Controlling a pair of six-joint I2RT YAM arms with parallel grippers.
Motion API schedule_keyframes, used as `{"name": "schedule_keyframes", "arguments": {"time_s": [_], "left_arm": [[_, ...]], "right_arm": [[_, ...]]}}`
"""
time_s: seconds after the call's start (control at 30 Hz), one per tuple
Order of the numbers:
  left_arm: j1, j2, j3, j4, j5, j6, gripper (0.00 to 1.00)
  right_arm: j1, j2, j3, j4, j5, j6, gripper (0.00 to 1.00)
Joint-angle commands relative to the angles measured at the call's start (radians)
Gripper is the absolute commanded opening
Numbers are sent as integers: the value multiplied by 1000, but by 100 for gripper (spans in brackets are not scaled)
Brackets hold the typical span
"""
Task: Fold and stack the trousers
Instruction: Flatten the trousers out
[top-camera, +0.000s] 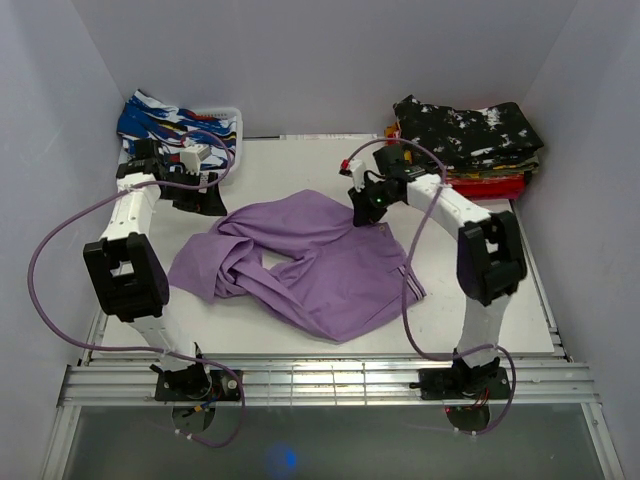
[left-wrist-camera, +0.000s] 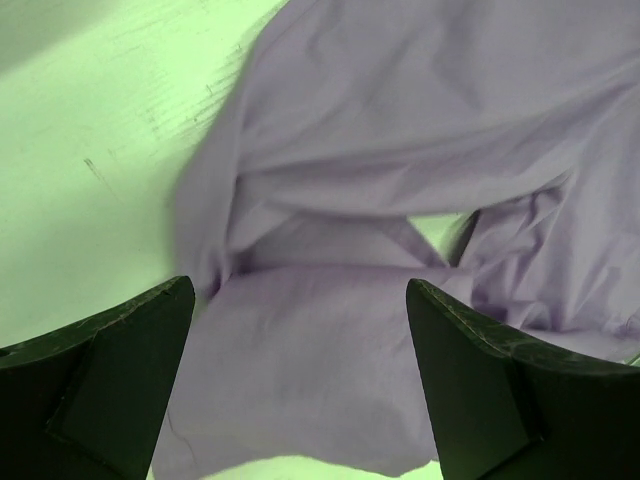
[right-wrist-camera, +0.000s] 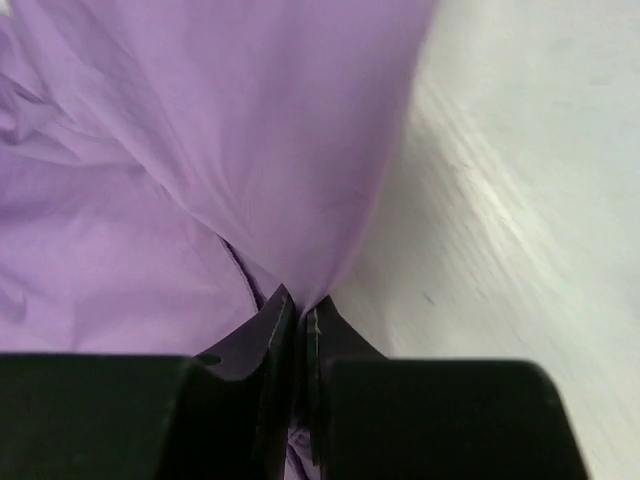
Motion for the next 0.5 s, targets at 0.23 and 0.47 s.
{"name": "schedule_keyframes", "arguments": {"time_s": [0.23,0.47], "left_arm": [[3,-135,-116,79,-45,-79,98],[6,-148,-131,78,-70,-70,98]], "right_arm": [[529,-446,-618,294,734,-384,8],[708,-411,-628,233,758,-365,57]]}}
